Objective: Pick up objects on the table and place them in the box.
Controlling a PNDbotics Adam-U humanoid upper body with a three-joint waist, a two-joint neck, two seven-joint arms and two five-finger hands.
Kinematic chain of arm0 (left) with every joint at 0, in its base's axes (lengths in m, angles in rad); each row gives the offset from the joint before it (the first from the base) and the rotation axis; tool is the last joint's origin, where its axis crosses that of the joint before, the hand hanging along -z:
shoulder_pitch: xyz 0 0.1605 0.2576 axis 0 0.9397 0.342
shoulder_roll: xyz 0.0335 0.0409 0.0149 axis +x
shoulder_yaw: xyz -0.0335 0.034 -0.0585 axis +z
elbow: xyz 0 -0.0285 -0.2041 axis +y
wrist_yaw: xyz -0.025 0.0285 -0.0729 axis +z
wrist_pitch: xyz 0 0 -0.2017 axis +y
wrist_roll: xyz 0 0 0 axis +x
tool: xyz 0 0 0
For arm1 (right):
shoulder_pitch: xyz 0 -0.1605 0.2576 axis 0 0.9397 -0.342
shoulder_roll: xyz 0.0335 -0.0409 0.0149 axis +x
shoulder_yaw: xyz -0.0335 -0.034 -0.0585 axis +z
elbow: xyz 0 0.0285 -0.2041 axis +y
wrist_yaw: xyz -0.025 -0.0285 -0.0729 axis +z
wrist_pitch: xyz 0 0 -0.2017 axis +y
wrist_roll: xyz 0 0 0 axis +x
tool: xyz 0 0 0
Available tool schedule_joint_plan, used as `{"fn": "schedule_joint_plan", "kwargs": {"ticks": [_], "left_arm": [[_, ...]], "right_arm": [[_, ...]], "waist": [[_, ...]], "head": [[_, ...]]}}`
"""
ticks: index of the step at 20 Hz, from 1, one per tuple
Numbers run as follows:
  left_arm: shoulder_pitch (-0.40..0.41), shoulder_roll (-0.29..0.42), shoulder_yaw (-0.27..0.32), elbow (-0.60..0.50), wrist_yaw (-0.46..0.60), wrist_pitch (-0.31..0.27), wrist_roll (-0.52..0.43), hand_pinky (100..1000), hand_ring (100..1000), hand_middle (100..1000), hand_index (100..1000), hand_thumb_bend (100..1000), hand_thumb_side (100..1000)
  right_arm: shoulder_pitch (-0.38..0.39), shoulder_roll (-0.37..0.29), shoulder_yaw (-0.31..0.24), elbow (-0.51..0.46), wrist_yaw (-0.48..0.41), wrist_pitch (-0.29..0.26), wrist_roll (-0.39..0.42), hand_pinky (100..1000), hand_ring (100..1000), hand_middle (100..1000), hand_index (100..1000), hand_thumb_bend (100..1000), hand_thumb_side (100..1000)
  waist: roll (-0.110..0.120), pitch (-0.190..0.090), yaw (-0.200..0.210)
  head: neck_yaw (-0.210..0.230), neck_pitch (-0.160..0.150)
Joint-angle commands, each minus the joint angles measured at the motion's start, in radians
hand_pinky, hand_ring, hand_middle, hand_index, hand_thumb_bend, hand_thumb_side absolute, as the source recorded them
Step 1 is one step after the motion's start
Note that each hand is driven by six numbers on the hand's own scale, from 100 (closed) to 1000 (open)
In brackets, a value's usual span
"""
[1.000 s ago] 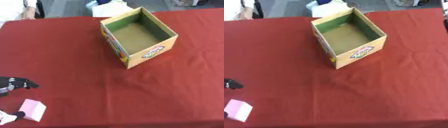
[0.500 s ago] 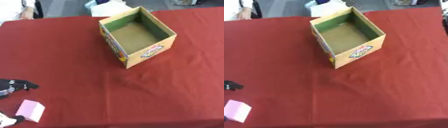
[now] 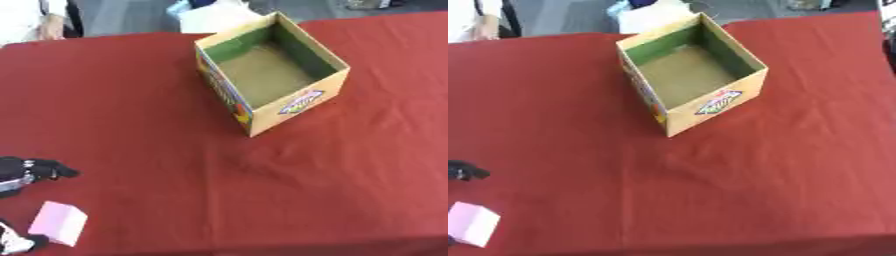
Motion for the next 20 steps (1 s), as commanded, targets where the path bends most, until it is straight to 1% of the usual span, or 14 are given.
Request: {"fn": "schedule_joint_plan", "kwargs": {"ticks": [1, 5, 6, 8, 9, 13, 15, 17, 20], "left_arm": [[-0.023, 0.026, -0.012, -0.014, 0.003, 0.013, -0.009, 854, 869, 881, 993, 446, 290], [-0.039, 0.022, -0.034, -0.014, 0.007, 0.022, -0.051, 857, 872, 882, 990, 421, 295], [-0.039, 0.022, -0.035, -0.014, 0.006, 0.024, -0.061, 858, 874, 882, 988, 397, 280], [-0.037, 0.023, -0.032, -0.014, 0.003, 0.029, -0.07, 856, 875, 882, 989, 349, 270], [-0.037, 0.023, -0.023, -0.014, 0.004, 0.029, -0.065, 857, 875, 882, 989, 348, 268], [-0.034, 0.038, 0.034, -0.014, 0.0, 0.002, -0.024, 866, 882, 887, 992, 410, 302], [-0.033, 0.046, 0.058, -0.014, -0.007, -0.015, -0.004, 869, 885, 888, 994, 423, 316], [-0.03, 0.049, 0.069, -0.014, -0.01, -0.029, 0.006, 873, 889, 890, 995, 452, 351], [-0.012, 0.055, 0.066, -0.014, -0.011, -0.049, -0.017, 879, 894, 899, 999, 503, 398]], "right_arm": [[-0.011, -0.016, -0.005, -0.015, -0.009, -0.001, 0.004, 849, 767, 726, 789, 100, 1000], [-0.013, -0.014, -0.005, -0.015, -0.011, -0.001, 0.004, 849, 767, 726, 789, 100, 1000], [-0.012, -0.014, -0.005, -0.015, -0.011, -0.001, 0.004, 849, 767, 726, 789, 100, 1000], [-0.011, -0.015, -0.006, -0.015, -0.011, 0.0, 0.003, 849, 768, 726, 789, 100, 1000], [-0.01, -0.016, -0.006, -0.015, -0.01, 0.001, 0.003, 849, 768, 726, 789, 100, 1000], [-0.001, -0.022, -0.009, -0.015, -0.007, 0.002, 0.001, 849, 768, 726, 790, 100, 1000], [0.001, -0.023, -0.01, -0.015, -0.006, 0.002, 0.0, 849, 768, 726, 790, 100, 1000], [0.002, -0.023, -0.009, -0.015, -0.005, 0.002, 0.001, 849, 768, 726, 790, 100, 1000], [0.005, -0.024, -0.01, -0.015, -0.005, 0.002, 0.0, 849, 768, 726, 790, 100, 1000]], "waist": [[-0.002, -0.01, -0.004], [-0.002, -0.007, -0.009], [-0.002, -0.006, -0.01], [-0.002, -0.004, -0.011], [-0.002, -0.004, -0.01], [-0.001, -0.008, 0.002], [0.0, -0.011, 0.007], [0.0, -0.014, 0.01], [0.0, -0.017, 0.012]], "head": [[0.006, 0.0], [0.007, -0.001], [0.007, -0.001], [0.004, -0.001], [0.0, 0.0], [-0.016, 0.004], [-0.023, 0.005], [-0.025, 0.004], [-0.027, 0.004]]}}
